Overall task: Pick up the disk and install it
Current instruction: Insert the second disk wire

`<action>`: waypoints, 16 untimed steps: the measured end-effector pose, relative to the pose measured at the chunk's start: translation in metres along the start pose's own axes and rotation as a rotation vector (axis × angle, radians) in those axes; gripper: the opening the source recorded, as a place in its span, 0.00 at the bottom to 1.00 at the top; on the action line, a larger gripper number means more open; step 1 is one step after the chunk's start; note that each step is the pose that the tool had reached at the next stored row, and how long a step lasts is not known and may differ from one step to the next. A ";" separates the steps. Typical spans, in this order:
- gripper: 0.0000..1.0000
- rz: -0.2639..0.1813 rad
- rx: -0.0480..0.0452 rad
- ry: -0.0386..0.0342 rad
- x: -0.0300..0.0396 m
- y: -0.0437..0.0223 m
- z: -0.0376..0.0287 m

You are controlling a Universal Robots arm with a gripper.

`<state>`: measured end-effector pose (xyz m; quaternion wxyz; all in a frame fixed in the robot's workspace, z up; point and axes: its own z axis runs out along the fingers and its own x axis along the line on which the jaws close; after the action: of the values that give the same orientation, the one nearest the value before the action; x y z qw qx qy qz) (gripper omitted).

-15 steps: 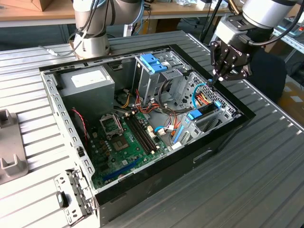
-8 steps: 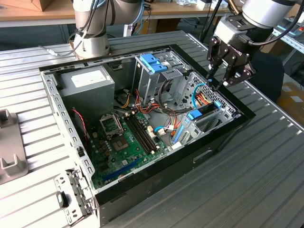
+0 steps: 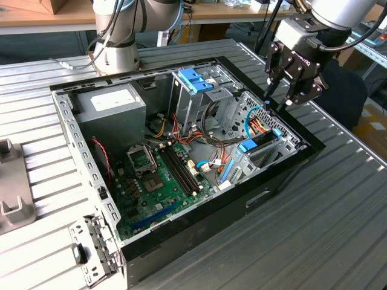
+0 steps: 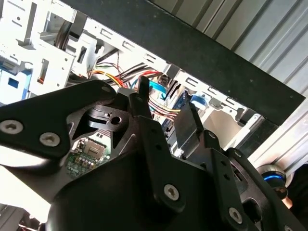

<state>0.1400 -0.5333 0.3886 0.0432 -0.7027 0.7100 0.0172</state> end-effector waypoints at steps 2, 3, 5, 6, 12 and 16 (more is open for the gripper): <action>0.48 0.000 0.0000 -0.0002 0.0000 0.0009 -0.0002; 0.48 0.000 0.0000 0.0003 -0.0001 0.0017 -0.0004; 0.48 0.000 0.0000 0.0019 -0.0001 0.0035 -0.0005; 0.48 0.000 0.0000 0.0025 -0.0001 0.0041 -0.0005; 0.22 0.000 0.0000 0.0060 0.0002 0.0255 -0.0007; 0.22 0.000 0.0000 0.0060 0.0002 0.0255 -0.0006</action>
<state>0.1145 -0.5333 0.3882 0.0411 -0.7028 0.7100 0.0151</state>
